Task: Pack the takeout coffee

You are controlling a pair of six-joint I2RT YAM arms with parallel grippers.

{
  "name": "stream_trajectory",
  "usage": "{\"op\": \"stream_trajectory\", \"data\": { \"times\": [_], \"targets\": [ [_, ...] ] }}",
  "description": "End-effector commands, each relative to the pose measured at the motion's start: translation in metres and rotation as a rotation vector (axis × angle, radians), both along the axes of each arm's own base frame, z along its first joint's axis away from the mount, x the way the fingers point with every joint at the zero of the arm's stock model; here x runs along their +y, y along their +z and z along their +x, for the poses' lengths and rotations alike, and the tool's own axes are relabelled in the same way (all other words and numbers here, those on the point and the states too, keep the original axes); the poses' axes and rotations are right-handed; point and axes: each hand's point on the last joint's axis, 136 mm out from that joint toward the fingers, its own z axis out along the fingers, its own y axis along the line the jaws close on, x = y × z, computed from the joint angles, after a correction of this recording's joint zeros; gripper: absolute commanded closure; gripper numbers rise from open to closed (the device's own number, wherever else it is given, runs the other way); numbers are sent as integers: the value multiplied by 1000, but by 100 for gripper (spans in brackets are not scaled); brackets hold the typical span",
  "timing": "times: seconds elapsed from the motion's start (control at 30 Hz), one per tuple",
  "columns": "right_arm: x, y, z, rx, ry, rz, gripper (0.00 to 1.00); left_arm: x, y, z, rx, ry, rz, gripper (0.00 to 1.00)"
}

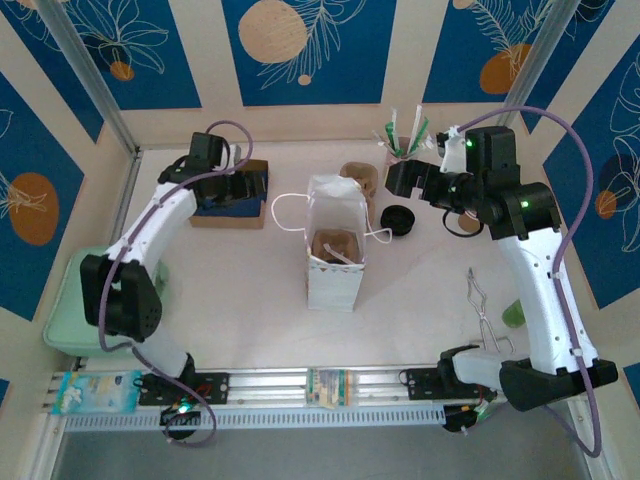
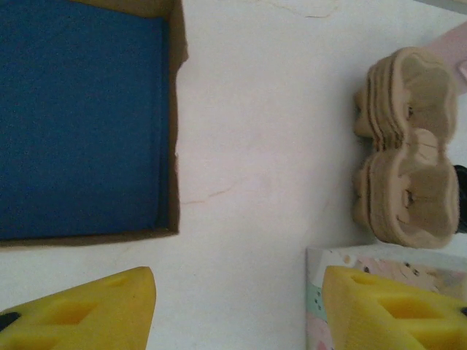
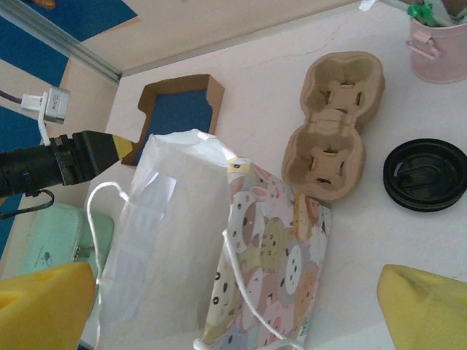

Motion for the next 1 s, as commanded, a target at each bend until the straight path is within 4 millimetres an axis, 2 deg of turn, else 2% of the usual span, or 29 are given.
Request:
{"op": "stream_trajectory", "data": {
  "times": [0.0,0.23,0.4,0.8,0.97],
  "targets": [
    [-2,-1,-8,1,23,11,1,8,-1,20,-8,3,28,38],
    [-6,-14,-7,50,16,14,1,10,-27,51,49,-3,88,40],
    [-10,-18,-9,59,8,5,1,14,-54,66,103,0,138,43],
    [-12,-29,-9,81,8,2,1,13,-93,88,168,0,172,48],
    [-12,-30,-9,87,9,11,1,21,-114,96,194,12,242,50]
  ]
}}
